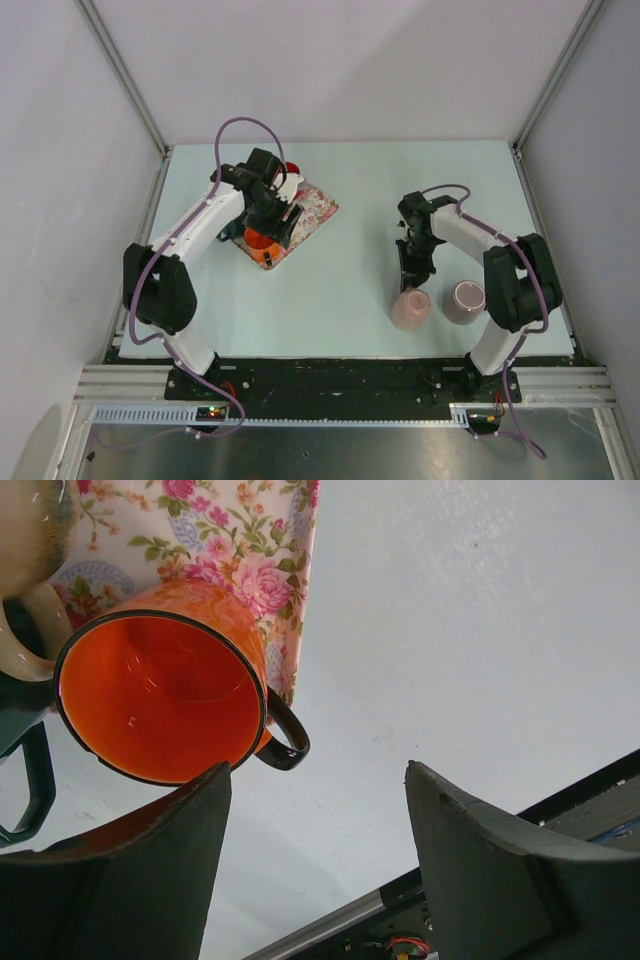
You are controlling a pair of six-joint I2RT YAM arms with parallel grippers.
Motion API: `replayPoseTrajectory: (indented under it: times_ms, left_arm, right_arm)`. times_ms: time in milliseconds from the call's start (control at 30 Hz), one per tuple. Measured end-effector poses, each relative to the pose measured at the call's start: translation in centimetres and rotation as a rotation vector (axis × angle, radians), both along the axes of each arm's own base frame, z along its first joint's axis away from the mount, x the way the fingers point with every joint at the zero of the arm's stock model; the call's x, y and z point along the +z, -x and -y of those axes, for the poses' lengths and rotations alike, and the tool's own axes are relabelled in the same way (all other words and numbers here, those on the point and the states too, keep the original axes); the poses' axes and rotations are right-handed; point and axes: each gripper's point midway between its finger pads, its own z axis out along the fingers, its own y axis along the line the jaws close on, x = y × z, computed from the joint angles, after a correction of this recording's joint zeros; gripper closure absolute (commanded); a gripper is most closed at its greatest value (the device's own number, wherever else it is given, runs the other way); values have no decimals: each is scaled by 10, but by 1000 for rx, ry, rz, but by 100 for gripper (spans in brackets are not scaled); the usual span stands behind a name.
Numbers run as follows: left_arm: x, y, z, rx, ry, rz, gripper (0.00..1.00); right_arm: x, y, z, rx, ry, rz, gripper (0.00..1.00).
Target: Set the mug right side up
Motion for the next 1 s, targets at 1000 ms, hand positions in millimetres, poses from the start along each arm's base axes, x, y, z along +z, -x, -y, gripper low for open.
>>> replayPoseTrajectory:
  times_ms: [1000]
  left_arm:
    - [212,62,123,-448,761,123,16]
  right_arm:
    - [336,-32,-132,124,-895,1345,100]
